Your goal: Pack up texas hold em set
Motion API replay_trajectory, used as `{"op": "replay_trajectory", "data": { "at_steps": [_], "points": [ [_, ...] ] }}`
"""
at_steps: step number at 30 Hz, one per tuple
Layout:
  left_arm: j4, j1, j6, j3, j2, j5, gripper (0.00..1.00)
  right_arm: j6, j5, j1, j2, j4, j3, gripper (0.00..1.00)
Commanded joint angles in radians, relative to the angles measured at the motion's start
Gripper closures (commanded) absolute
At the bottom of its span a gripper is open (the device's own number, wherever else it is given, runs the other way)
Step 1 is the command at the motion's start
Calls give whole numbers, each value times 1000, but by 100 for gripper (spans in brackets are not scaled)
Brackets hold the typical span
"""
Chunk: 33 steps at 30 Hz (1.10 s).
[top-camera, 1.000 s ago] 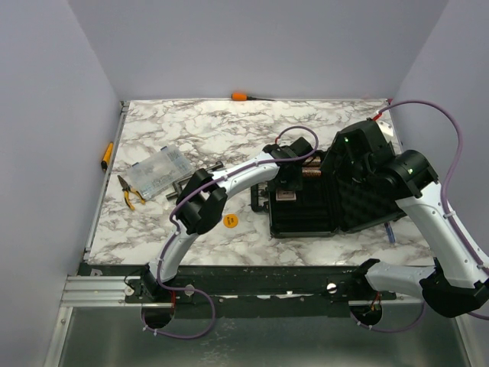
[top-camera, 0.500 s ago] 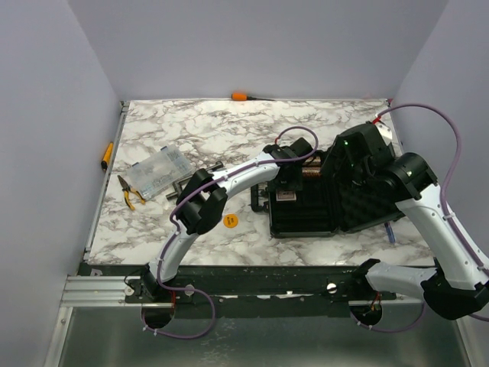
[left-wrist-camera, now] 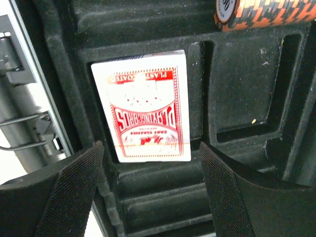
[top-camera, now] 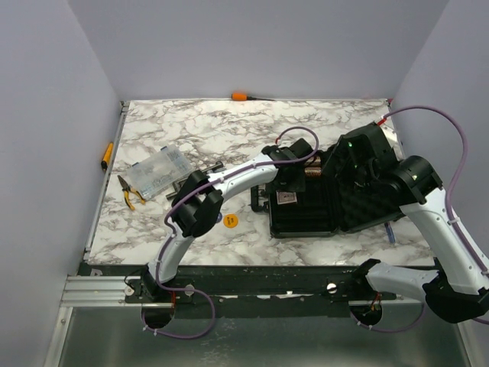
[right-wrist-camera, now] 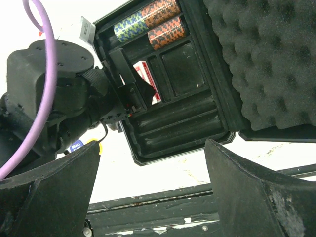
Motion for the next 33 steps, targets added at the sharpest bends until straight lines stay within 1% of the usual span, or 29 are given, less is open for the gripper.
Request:
{"op": "replay_trajectory", "data": {
  "at_steps": [1,4,5,8,14,17,22,26,31,33],
  "points": [
    [-67,-1,35,-32,-107,-27,21,20,12,-1,-5,-9,-3,10],
    [-68,-2,55,-57,-173,-28,21,20,18,-1,6,-11,6,11],
    [-67,-1,57,-73,-205,-32,19,21,20,-1,8,-12,4,12],
    [-43,1,74,-165,-307,-52,18,25,12,0,17,-8,-15,14],
    [13,24,113,-420,-550,-70,17,9,-22,-1,39,38,-92,18],
    [42,33,155,-560,-671,-73,17,-8,-33,-1,63,64,-115,19],
    [59,39,224,-731,-849,-88,17,-46,-56,-2,107,123,-143,20],
    [72,58,246,-842,-985,-98,12,-81,-83,-2,152,166,-158,20],
    [71,89,293,-920,-1142,-110,1,-118,-98,-2,205,199,-171,20],
    [66,102,315,-940,-1205,-115,1,-135,-102,-2,226,215,-178,19]
  ]
}}
